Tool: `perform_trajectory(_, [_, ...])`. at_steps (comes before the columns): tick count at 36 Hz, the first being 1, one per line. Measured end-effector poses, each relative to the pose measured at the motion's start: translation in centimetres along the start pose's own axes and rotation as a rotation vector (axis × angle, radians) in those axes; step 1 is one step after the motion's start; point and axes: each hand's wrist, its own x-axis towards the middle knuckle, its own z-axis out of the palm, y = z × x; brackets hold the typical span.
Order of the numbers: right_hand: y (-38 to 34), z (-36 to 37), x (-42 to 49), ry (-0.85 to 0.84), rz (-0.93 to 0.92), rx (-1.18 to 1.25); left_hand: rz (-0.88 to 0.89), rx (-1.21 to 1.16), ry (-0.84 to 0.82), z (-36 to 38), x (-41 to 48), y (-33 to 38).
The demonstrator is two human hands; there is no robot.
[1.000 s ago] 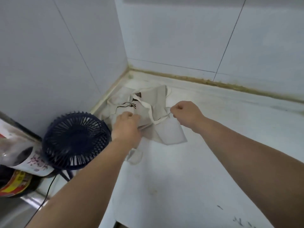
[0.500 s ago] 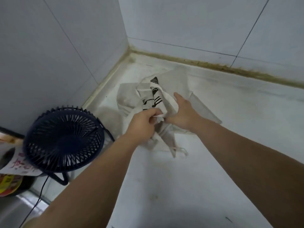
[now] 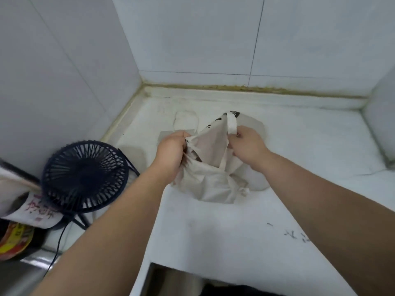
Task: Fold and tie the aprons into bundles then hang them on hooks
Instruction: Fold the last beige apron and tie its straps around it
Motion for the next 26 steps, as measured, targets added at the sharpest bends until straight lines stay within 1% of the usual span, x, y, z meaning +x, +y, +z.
perform_trajectory(2, [0.8,-1.1,-1.3,0.116,0.056,0.076,0.039,0.255,0.025,-0.1,-0.7,-1.0])
perform_trajectory(3, [1.2,-1.7,-1.9,0.179,0.083,0.103,0.069,0.389,0.001,-0.2,-1.2,-1.5])
perform_trajectory(5, [2.4,-3.0,-3.0,0.283,0.137,0.142,0.108,0.613,-0.131,0.1,-2.5,-2.6])
perform_trajectory(7, [3.4,-4.0,-3.9,0.34,0.183,0.173,0.116,0.838,-0.316,0.7,-3.4,-3.5])
perform_trajectory(9, [4.0,-4.6,-4.8,0.33,0.206,0.219,0.107,1.055,-0.448,1.3,-4.1,-4.5])
perform_trajectory(11, [4.4,-5.2,-6.0,0.303,0.225,0.278,0.103,1.202,-0.534,1.8,-4.8,-5.4])
perform_trajectory(13, [4.8,-6.0,-7.3,0.253,0.232,0.297,0.096,1.324,-0.581,2.4,-5.9,-6.1])
perform_trajectory(14, [4.8,-6.2,-7.9,0.217,0.232,0.297,0.079,1.362,-0.576,2.6,-6.2,-6.4])
perform_trajectory(16, [4.8,-6.9,-9.8,0.132,0.217,0.284,0.08,1.388,-0.495,3.5,-7.2,-6.8])
perform_trajectory(18, [5.1,-7.7,-11.7,0.046,0.19,0.272,0.156,1.335,-0.35,4.4,-8.3,-7.1])
perform_trajectory(22, [5.4,-9.3,-15.5,-0.168,0.143,0.189,0.323,0.992,-0.111,6.6,-11.9,-7.1])
perform_trajectory(24, [5.6,-10.5,-17.3,-0.219,0.116,0.159,0.412,0.913,-0.086,8.0,-14.0,-6.6])
perform_trajectory(26, [5.8,-11.7,-18.7,-0.22,0.094,0.171,0.429,0.943,-0.159,9.3,-15.5,-6.8])
